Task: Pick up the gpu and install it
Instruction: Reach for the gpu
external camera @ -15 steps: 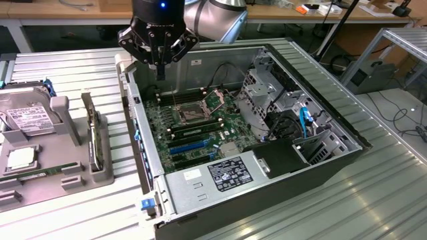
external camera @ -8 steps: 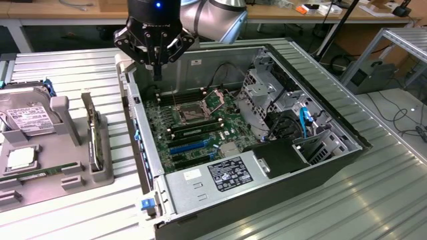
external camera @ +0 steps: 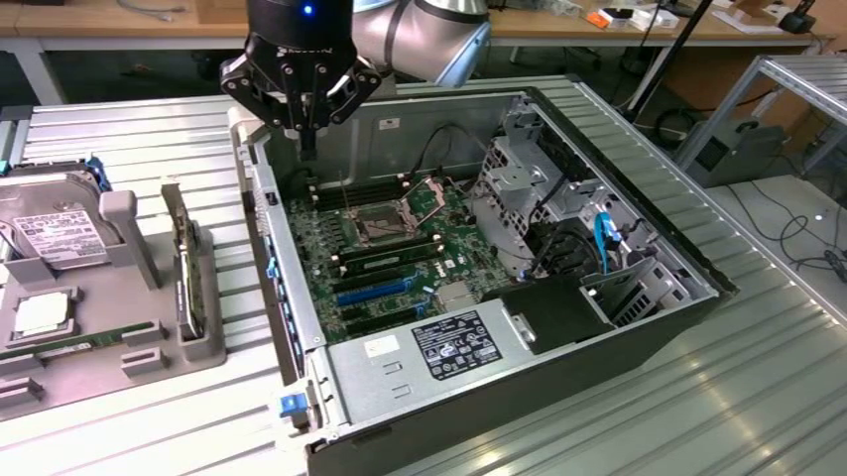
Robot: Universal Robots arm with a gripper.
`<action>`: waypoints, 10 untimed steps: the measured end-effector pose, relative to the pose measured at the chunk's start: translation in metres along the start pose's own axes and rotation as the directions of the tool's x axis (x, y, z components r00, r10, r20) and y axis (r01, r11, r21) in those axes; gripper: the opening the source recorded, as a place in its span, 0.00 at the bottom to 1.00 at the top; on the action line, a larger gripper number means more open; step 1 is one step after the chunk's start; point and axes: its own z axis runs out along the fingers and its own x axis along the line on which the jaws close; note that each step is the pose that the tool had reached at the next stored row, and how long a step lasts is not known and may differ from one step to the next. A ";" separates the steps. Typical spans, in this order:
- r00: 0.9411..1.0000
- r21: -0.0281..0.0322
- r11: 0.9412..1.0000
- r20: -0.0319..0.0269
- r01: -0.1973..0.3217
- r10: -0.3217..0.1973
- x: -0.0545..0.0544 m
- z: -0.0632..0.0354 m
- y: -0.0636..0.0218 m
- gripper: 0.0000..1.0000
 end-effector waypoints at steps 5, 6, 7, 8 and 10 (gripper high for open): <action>1.000 0.000 1.000 0.000 0.000 0.000 0.002 -0.0001 -0.0002 0.11; 1.000 0.000 1.000 0.000 0.000 0.000 0.003 -0.0001 -0.0002 0.11; 1.000 0.000 1.000 0.000 0.000 0.000 0.003 -0.0001 -0.0003 0.11; 1.000 0.000 1.000 0.000 0.000 0.000 0.004 -0.0001 -0.0003 0.11; 1.000 0.000 1.000 0.000 0.000 0.000 0.006 -0.0002 -0.0005 0.11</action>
